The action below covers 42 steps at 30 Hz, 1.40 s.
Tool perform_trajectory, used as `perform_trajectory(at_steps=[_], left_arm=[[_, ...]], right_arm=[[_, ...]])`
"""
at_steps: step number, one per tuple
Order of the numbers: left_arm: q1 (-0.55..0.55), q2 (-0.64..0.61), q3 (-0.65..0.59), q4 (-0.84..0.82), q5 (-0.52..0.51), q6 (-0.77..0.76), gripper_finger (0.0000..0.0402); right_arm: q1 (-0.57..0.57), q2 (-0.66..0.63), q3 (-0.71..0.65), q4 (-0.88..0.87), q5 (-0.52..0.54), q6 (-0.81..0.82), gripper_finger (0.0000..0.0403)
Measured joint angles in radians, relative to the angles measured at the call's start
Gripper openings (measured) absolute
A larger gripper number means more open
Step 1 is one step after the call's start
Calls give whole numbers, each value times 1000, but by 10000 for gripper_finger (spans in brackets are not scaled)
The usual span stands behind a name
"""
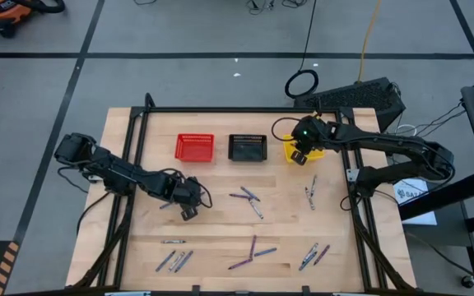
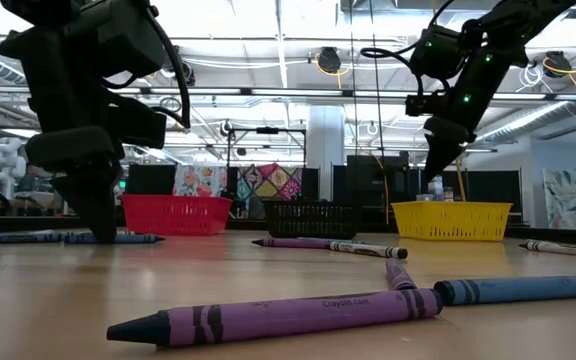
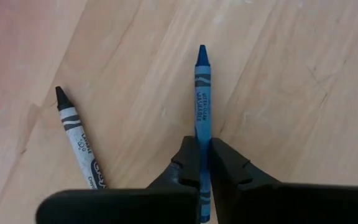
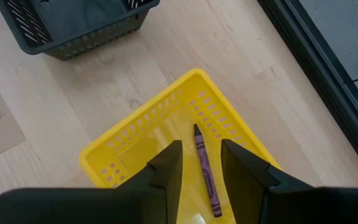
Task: Sort crayons
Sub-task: Put the blue crayon into the red basket
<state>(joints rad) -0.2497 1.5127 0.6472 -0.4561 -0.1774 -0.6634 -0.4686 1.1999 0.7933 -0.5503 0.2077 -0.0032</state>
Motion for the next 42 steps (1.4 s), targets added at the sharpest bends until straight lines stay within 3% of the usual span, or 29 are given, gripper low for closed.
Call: perform_trajectory(at_steps=[18, 33, 42], left_arm=[[45, -120, 62, 1, 24, 145, 11], [323, -323, 62, -70, -51, 466, 11], [497, -348, 62, -85, -75, 690, 11]], right_arm=[[0, 0, 0, -9, 0, 0, 98], [0, 0, 0, -24, -3, 26, 98], [0, 0, 0, -22, -3, 41, 98]])
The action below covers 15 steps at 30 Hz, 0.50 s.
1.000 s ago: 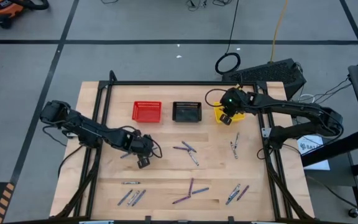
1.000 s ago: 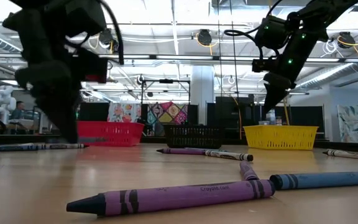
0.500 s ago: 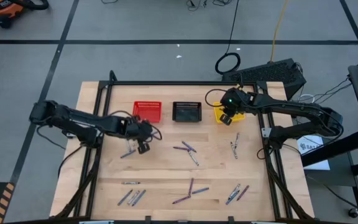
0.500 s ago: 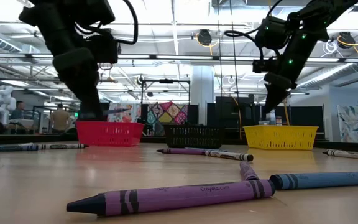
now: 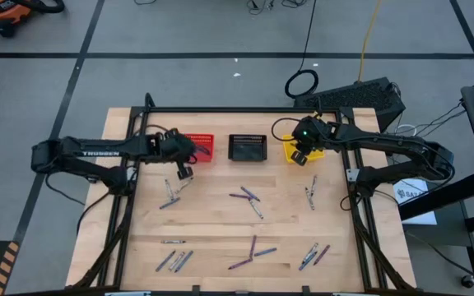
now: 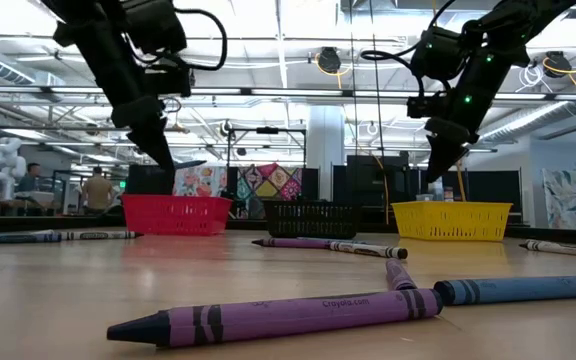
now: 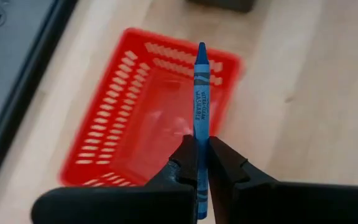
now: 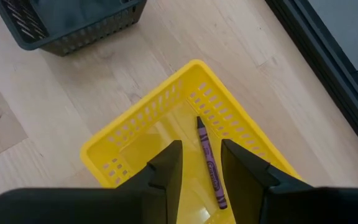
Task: Sort crayons
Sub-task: Put the blue crayon into the red basket
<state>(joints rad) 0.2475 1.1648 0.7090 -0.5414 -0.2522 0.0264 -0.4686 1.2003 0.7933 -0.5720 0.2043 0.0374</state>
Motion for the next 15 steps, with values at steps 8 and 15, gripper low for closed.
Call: perform_trajectory(at_steps=[8, 15], left_arm=[[143, 14, 0, 1, 69, 199, 11], [194, 91, 0, 3, 100, 252, 11]], right_arm=[[34, 0, 0, 27, 0, 30, 98], [96, 0, 0, 96, -1, 29, 98]])
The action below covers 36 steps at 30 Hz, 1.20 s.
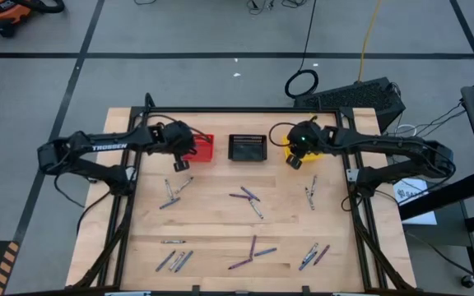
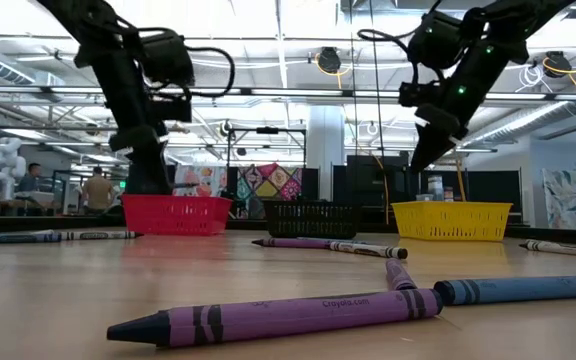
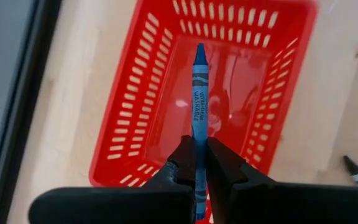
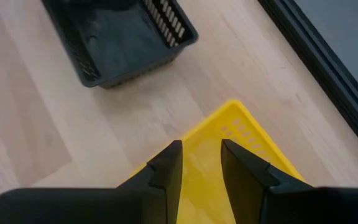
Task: Sort crayons
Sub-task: Put the blue crayon into the red basket, then put the black crayon into the black basket
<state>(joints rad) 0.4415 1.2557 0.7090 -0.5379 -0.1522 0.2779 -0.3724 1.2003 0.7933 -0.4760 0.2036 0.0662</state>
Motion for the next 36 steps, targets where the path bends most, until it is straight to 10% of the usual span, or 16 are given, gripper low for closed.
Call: perform_trajectory(at_steps=[36], left_arm=[[-146, -66, 1, 84, 15, -11, 84]], right_arm=[[275, -6, 0, 177, -157, 448, 98]])
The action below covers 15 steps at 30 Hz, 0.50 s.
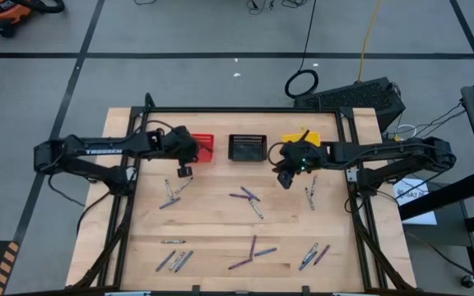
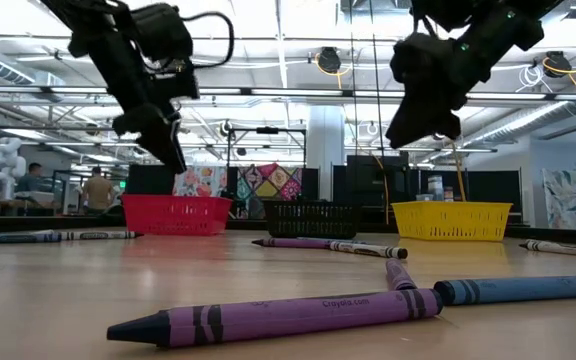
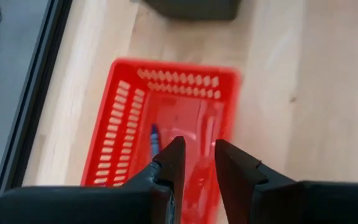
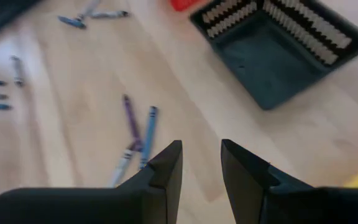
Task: Sort crayons
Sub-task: Put the black crayon into the black basket
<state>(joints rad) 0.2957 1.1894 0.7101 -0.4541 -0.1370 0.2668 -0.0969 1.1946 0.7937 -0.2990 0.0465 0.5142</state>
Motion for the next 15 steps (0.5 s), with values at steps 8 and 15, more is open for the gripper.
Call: perform_trajectory(at_steps=[8, 15], left_arm=[[-111, -79, 0, -3, 5, -87, 84], [-176, -94, 0, -10, 6, -105, 84]], right_arm=[[50, 19, 0, 113, 1, 156, 98], [115, 29, 0, -8, 1, 273, 98]])
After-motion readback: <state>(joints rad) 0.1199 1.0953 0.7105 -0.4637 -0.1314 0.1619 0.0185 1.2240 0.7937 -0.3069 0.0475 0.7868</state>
